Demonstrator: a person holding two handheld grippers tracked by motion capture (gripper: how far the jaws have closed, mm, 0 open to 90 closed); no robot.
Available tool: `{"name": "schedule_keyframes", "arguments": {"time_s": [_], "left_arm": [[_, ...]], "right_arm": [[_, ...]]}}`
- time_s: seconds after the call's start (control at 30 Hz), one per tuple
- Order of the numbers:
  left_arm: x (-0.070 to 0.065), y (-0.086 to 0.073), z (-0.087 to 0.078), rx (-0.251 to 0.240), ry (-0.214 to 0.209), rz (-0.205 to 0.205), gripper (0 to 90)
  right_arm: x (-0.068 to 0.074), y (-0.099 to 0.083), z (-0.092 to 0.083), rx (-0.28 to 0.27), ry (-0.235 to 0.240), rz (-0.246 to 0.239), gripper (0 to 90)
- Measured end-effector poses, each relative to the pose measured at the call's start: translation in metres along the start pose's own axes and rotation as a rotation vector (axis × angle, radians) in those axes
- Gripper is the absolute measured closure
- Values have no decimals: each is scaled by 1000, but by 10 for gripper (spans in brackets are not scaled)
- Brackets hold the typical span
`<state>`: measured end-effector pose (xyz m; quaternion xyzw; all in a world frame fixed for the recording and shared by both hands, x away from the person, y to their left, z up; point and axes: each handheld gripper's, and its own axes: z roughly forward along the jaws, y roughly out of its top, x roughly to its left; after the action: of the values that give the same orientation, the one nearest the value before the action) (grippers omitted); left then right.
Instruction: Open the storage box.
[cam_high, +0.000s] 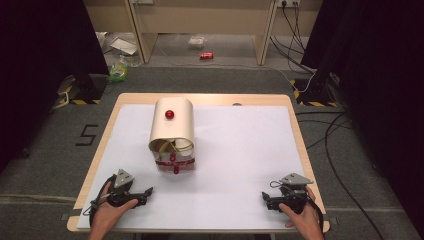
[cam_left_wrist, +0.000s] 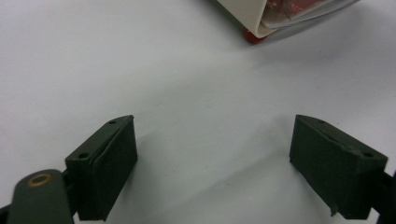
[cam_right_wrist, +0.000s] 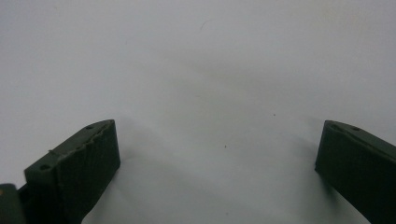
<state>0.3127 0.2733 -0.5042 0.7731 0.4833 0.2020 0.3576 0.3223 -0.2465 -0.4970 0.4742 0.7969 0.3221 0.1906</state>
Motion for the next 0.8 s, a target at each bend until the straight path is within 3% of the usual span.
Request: {"name": "schedule_keyframes", "arguments": {"time_s": [0.43,0.6,0.8], "left_arm": [[0,0,-1,-5,1,1,153],[-2,2,-7,-68,-16,-15,159],[-13,9,-20,-131,-31,21,162]], "right_arm": [[0,0,0,3,-1,1,2],[0,0,0,3,-1,1,2],[0,0,0,3,-1,0,2]]}}
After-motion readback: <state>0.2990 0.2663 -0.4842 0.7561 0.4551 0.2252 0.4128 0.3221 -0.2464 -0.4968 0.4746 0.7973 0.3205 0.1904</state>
